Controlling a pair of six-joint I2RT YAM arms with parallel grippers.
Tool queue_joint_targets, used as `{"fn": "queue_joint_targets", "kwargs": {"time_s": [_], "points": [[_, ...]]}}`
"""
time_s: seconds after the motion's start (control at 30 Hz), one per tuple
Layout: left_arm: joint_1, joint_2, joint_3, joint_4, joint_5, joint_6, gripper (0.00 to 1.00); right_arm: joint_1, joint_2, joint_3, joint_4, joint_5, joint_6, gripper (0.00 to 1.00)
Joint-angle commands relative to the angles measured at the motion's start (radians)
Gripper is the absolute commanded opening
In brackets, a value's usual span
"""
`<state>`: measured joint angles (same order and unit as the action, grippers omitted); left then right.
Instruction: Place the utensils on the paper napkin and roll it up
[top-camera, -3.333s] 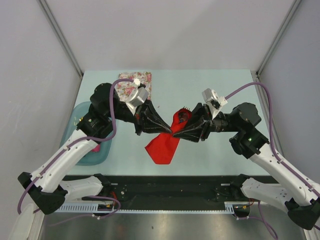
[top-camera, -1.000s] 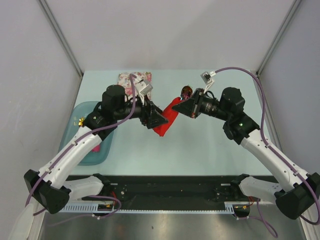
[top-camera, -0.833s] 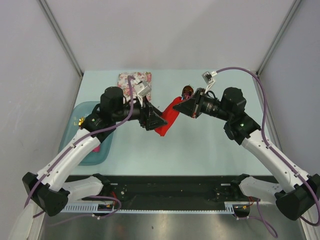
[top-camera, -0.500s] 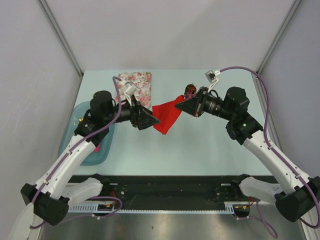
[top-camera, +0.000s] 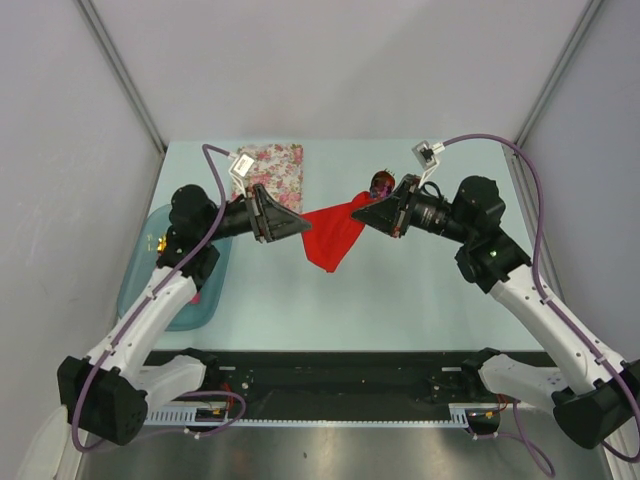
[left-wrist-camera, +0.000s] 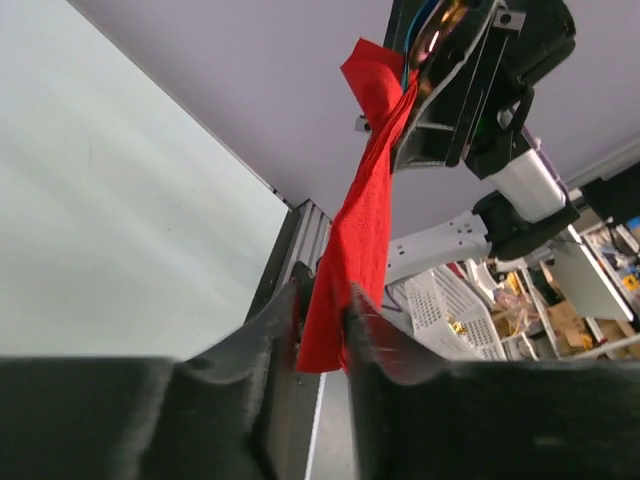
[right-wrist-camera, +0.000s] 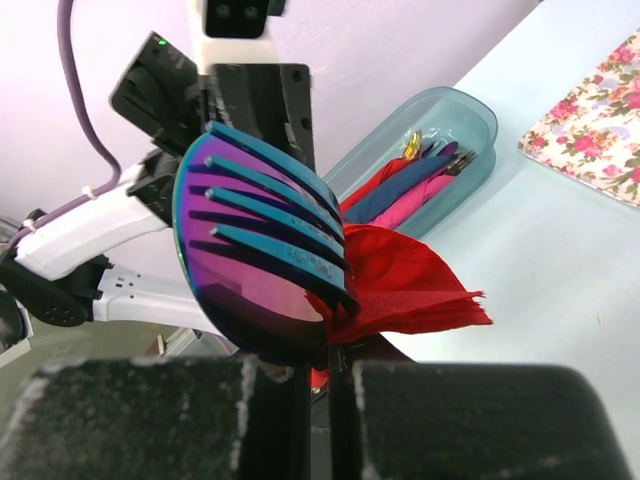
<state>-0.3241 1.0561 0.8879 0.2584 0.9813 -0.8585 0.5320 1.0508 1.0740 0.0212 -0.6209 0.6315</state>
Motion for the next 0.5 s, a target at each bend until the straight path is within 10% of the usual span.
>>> {"fn": "queue_joint_targets", "kwargs": {"time_s": [0.0,0.17,0.47], "points": [[0.007,0.036,-0.072,0.304,0.076,-0.238,0.20,0.000,-0.035,0.040,0.091,-0.037,-0.009,0.00],[0.007,0.088,-0.121,0.464,0.079,-0.385,0.00,0.008,-0.041,0.040,0.144,-0.065,0.033,0.00],[-0.072,0.214,-0.175,0.792,0.062,-0.617,0.00,0.054,-0.023,0.046,0.247,-0.071,0.074,0.00]]}}
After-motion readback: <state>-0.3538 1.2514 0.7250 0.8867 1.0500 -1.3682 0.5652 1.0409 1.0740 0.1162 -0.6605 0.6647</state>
